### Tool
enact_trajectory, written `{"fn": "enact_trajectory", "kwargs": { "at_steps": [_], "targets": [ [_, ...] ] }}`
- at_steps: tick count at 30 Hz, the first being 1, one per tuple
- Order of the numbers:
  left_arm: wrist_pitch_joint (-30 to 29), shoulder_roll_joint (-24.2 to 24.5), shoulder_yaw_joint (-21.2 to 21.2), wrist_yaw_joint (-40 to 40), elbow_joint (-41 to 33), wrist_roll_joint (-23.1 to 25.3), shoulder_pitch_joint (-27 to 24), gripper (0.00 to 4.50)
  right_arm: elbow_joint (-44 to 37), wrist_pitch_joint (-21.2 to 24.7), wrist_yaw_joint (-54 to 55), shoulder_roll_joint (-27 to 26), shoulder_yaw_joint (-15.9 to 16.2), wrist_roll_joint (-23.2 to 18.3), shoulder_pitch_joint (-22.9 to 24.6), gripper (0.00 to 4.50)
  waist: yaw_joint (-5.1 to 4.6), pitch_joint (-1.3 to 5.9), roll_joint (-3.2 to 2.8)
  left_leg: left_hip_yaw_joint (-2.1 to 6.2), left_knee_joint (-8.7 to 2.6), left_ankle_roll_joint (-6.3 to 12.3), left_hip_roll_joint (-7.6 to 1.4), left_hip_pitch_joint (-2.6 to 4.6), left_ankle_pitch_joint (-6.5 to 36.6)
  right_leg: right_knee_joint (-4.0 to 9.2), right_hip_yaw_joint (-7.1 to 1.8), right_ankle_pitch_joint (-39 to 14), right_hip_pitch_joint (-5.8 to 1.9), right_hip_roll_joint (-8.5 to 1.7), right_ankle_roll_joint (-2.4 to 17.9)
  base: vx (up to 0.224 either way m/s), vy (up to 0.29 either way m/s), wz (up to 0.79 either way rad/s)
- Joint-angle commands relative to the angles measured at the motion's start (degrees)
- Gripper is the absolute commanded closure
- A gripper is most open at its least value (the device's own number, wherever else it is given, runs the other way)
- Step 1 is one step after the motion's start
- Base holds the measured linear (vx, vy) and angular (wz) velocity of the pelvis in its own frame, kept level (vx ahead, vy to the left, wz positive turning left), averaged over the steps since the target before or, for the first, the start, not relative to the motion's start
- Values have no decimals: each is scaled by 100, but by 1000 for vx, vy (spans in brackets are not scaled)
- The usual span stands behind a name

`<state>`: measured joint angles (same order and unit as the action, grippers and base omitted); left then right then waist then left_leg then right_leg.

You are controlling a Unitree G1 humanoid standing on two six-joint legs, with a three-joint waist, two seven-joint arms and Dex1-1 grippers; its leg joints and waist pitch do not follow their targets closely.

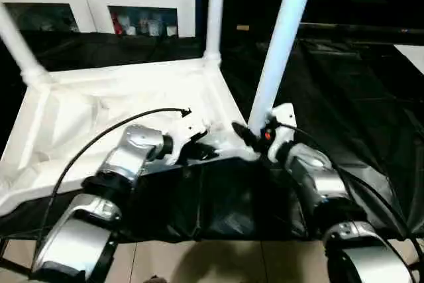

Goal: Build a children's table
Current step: Rotate leg to tighten

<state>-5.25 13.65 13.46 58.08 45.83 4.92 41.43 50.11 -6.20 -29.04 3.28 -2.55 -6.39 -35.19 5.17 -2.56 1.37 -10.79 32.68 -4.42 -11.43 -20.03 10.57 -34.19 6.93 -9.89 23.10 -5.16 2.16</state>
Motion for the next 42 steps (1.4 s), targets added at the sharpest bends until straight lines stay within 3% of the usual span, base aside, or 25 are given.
{"fn": "enact_trajectory", "kwargs": {
  "at_steps": [1,3,5,8,9,12,15,17,21,26,28,29,32,35,36,38,42],
  "targets": [
    [26,-329,17,-316,-20,-14,184,450,423,44,32,-411,242,131,55,210,17,344,-47,79,-346,204,-208,18,996,421,-374,-1349,-323,-443,1030,0,0,0],
    [34,-341,37,-335,-27,-10,177,450,497,-56,2,-475,160,17,-6,179,10,326,-53,90,-363,166,-221,38,1287,477,-374,-1771,-314,-454,924,0,0,0],
    [79,-319,53,-246,-68,-33,148,450,495,-53,-154,-475,110,-86,-35,174,6,330,-47,106,-376,163,-235,27,1335,471,-376,-1789,-322,-448,889,0,0,0],
    [136,-248,67,-56,-142,-81,86,450,439,-74,-341,-398,149,-84,-34,132,0,347,-46,97,-367,199,-234,21,1217,425,-385,-1425,-330,-441,991,0,0,0],
    [191,-176,70,141,-206,-139,27,450,402,-89,-581,-316,204,-57,-26,131,7,348,-14,94,-359,249,-229,16,1143,412,-386,-1355,-339,-449,1024,0,0,0],
    [256,-59,85,450,-302,-205,-56,450,338,-59,-1097,-200,261,-97,3,131,8,368,-8,89,-336,374,-229,-18,925,361,-387,-1023,-371,-450,1117,0,0,0],
    [361,276,122,1078,-436,-305,-180,450,-112,97,-2694,190,640,-235,237,131,36,370,-11,56,-305,595,-244,-29,686,297,-366,-504,-388,-400,1286,0,0,0],
    [402,406,122,1288,-444,-333,-196,450,-361,259,-3365,368,816,-328,350,131,55,366,-16,52,-297,679,-257,-37,712,290,-365,-490,-385,-414,1290,0,0,0],
    [512,654,166,1680,-429,-323,-221,450,-726,492,-4445,736,1198,-355,514,131,107,343,-20,44,-311,508,-267,20,1057,372,-369,-1185,-348,-428,1167,0,0,0],
    [551,869,198,2046,-443,-353,-233,450,-878,606,-5220,1030,1546,-211,551,131,175,328,-5,48,-332,352,-286,48,1148,413,-381,-1635,-307,-449,1011,0,0,0],
    [552,926,223,2169,-482,-366,-254,450,-952,644,-5386,1095,1636,-178,569,131,184,336,-9,57,-338,319,-289,37,1100,390,-377,-1563,-313,-442,1017,0,0,0],
    [556,948,233,2220,-500,-374,-264,450,-980,661,-5447,1118,1671,-163,576,165,187,340,-5,56,-334,317,-285,34,1072,381,-378,-1491,-317,-443,1024,0,0,0],
    [572,1025,263,2410,-549,-396,-302,450,-1138,781,-5657,1200,1815,-146,618,167,204,346,1,51,-326,335,-278,29,975,365,-380,-1344,-324,-439,1047,0,0,0],
    [592,1060,273,2467,-548,-395,-322,450,-1179,782,-5719,1209,1918,-102,642,202,224,345,0,48,-324,333,-276,33,995,369,-379,-1377,-315,-440,1036,0,0,0],
    [582,1065,273,2461,-563,-396,-331,450,-1209,791,-5731,1208,1936,-99,662,202,224,344,46,46,-328,320,-280,32,998,374,-376,-1432,-316,-441,1011,0,0,0],
    [558,1069,267,2434,-584,-396,-340,450,-1261,812,-5738,1206,1954,-105,696,206,245,337,19,49,-331,298,-281,37,1024,390,-378,-1575,-308,-450,953,0,0,0],
    [492,1033,200,2368,-578,-429,-338,450,-1378,934,-5730,1181,1928,-181,754,231,271,344,22,50,-333,268,-282,42,1020,389,-380,-1606,-302,-445,895,0,0,0]
  ]
}}
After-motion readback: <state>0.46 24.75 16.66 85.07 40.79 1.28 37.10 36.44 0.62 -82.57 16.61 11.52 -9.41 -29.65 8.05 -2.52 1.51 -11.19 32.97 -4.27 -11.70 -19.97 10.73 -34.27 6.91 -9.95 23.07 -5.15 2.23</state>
